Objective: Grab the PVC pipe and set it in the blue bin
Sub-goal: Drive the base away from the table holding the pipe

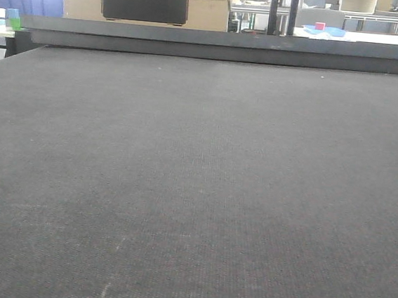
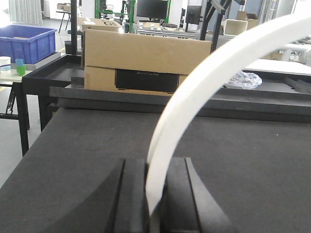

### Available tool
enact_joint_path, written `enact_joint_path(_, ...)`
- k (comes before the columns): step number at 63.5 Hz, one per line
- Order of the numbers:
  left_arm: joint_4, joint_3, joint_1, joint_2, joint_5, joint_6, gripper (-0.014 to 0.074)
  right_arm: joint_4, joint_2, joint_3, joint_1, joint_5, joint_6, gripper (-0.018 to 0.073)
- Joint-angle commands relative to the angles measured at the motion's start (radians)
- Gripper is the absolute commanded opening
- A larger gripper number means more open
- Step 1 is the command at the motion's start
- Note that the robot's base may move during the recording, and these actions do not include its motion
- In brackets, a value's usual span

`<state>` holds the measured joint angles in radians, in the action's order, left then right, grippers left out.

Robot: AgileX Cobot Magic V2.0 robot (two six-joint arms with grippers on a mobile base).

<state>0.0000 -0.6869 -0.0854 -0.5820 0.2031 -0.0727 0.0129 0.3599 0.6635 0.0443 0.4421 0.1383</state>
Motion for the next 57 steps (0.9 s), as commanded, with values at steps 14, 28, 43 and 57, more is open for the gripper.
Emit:
enact_joint_path(14, 0.000, -0.001, 0.002, 0.006, -0.027, 0.001, -0.0111, -0.013, -0.005, -0.002, -0.002, -0.030, -0.008, -0.0167)
enact_joint_path(28, 0.000, -0.001, 0.002, 0.006, -0.027, 0.001, -0.0111, -0.013, -0.005, -0.002, -0.002, -0.030, -0.008, -0.0167)
enact_joint_path(43, 0.000, -0.001, 0.002, 0.006, -0.027, 0.001, -0.0111, -0.013, -0.005, -0.002, -0.002, -0.030, -0.008, -0.0167)
enact_joint_path(57, 0.000, -0.001, 0.002, 0.006, -0.027, 0.001, -0.0111, -0.013, -0.005, -0.002, -0.002, -0.030, -0.008, -0.0167)
